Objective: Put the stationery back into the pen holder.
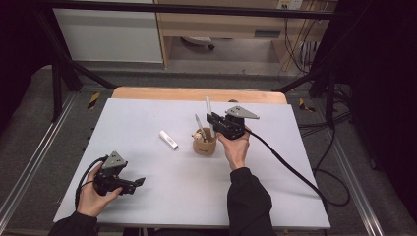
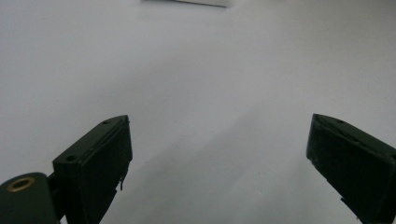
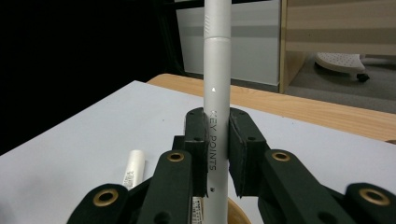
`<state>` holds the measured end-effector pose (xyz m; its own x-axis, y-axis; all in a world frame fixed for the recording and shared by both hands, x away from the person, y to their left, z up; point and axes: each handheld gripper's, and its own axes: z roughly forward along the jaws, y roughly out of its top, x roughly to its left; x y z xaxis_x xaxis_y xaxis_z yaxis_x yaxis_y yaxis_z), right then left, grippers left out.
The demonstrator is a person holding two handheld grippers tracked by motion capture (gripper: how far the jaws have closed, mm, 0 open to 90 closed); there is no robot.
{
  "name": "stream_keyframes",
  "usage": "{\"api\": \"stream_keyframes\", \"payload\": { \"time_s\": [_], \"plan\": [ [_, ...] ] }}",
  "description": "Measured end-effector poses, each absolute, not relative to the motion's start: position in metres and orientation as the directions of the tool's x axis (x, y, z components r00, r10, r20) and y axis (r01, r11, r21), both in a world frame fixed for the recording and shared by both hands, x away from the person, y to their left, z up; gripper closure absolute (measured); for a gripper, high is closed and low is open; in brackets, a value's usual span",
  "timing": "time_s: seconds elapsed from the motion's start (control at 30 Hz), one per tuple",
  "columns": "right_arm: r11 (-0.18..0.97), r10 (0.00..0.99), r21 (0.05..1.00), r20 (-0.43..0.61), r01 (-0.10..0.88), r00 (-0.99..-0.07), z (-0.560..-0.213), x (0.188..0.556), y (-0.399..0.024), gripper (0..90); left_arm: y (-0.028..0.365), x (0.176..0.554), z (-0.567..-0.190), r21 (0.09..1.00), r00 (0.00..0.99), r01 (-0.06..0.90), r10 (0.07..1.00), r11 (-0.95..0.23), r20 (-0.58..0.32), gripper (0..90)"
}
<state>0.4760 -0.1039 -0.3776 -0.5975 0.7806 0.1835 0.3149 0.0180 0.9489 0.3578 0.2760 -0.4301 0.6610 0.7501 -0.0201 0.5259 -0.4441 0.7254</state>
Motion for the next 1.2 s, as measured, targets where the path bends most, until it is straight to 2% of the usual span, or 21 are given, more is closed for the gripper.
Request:
{"api": "stream_keyframes", "payload": {
  "time_s": [0.57,0.9,0.97,1.1,1.2],
  "plan": [
    [0.046,0.772,0.922,0.21,0.383,-0.599,-0.414,0.477,-0.101,79.0,0.277,0.358,-0.431,0.721,0.664,0.529,0.747,-0.447,-0.024,6.4],
    [0.069,0.768,0.92,0.197,0.385,-0.609,-0.418,0.473,-0.103,77.8,0.277,0.357,-0.431,0.721,0.666,0.526,0.746,-0.452,-0.018,6.2],
    [0.065,0.773,0.922,0.196,0.382,-0.604,-0.417,0.473,-0.104,72.5,0.277,0.357,-0.431,0.72,0.667,0.526,0.745,-0.452,-0.019,6.2],
    [0.083,0.766,0.928,0.174,0.362,-0.619,-0.409,0.467,-0.106,67.5,0.277,0.357,-0.432,0.72,0.668,0.527,0.744,-0.452,-0.02,6.2],
    [0.107,0.762,0.929,0.152,0.355,-0.629,-0.4,0.459,-0.109,57.5,0.277,0.357,-0.432,0.719,0.668,0.527,0.744,-0.453,-0.021,6.2]
  ]
}}
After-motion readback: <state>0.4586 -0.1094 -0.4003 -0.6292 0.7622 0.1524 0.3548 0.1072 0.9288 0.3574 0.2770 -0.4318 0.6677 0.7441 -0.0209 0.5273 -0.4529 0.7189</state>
